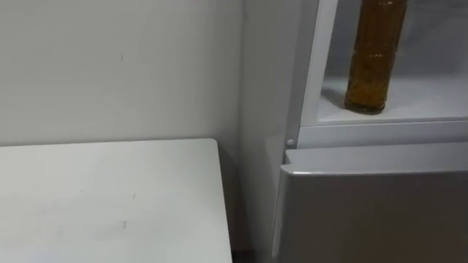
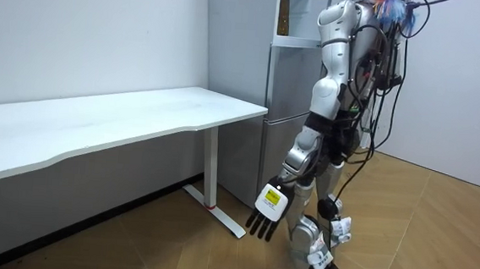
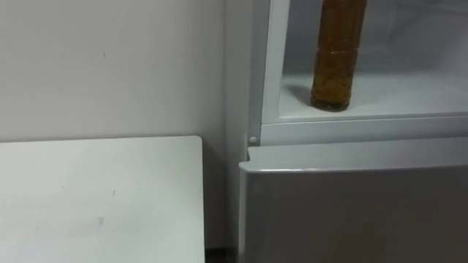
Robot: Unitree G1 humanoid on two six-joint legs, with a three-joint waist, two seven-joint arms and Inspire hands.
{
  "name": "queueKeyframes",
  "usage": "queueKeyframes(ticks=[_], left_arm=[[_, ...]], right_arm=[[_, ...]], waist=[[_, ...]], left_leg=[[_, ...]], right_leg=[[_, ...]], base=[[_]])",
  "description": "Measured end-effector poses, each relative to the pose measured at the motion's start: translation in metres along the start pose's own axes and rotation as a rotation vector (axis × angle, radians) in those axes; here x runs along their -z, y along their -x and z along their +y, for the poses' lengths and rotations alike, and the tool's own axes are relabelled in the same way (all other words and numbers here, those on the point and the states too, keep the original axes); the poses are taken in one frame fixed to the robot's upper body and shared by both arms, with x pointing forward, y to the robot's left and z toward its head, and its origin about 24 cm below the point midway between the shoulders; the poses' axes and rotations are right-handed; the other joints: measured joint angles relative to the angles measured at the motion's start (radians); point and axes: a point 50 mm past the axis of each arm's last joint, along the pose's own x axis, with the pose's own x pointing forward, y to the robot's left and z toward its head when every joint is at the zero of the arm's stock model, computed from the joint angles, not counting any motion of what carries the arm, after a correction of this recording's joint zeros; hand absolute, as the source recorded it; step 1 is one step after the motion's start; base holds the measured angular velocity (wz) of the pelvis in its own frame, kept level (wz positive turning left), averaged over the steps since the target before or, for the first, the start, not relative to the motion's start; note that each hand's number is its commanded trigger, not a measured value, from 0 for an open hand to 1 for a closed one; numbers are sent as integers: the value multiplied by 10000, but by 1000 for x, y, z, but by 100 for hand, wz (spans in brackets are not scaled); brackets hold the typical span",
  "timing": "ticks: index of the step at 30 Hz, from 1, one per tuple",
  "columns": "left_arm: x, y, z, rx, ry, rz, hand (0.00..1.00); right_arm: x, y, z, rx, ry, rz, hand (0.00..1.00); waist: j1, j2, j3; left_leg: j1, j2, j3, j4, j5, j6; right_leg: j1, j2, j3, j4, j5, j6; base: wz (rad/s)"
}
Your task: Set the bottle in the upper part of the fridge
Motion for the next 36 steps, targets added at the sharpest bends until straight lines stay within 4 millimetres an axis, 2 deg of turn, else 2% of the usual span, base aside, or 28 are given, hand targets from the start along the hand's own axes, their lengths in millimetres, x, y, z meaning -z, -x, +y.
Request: queueKeyframes(ticks=[7, 13, 22, 29, 36], left_arm=[[1, 0, 2, 55, 144, 54, 0], [2, 0, 0, 192, 194, 63, 0], [6, 1, -6, 358, 231, 239, 0], [6, 1, -6, 368, 24, 269, 0], [8, 1, -6, 372, 22, 411, 0]], right_arm=[[-2, 1, 2, -201, 354, -205, 0], [-2, 5, 6, -1194, 979, -751, 0], [-6, 16, 17, -2173, 1176, -1330, 0], [-12, 25, 26, -3237, 1130, -1657, 0], [-16, 30, 34, -3862, 816, -1732, 0]], waist=[[217, 6, 3], [279, -78, 54], [393, -93, 60], [608, -22, 80], [765, 120, 65]], left_leg=[[126, -20, -14, -22, 1, 0], [255, -64, 63, 8, 0, 2], [253, -44, 119, 28, 0, 2], [232, -19, 202, 19, 0, 2], [183, -16, 197, 19, 0, 1]], right_leg=[[16, -18, 86, 117, -32, 4], [-12, -93, 169, 416, -251, 36], [-69, -72, 255, 495, -256, 16], [-157, -74, 258, 561, -263, -9], [-181, -75, 238, 546, -266, -14]], base=[[-4], [-1], [-1], [-3], [0]])
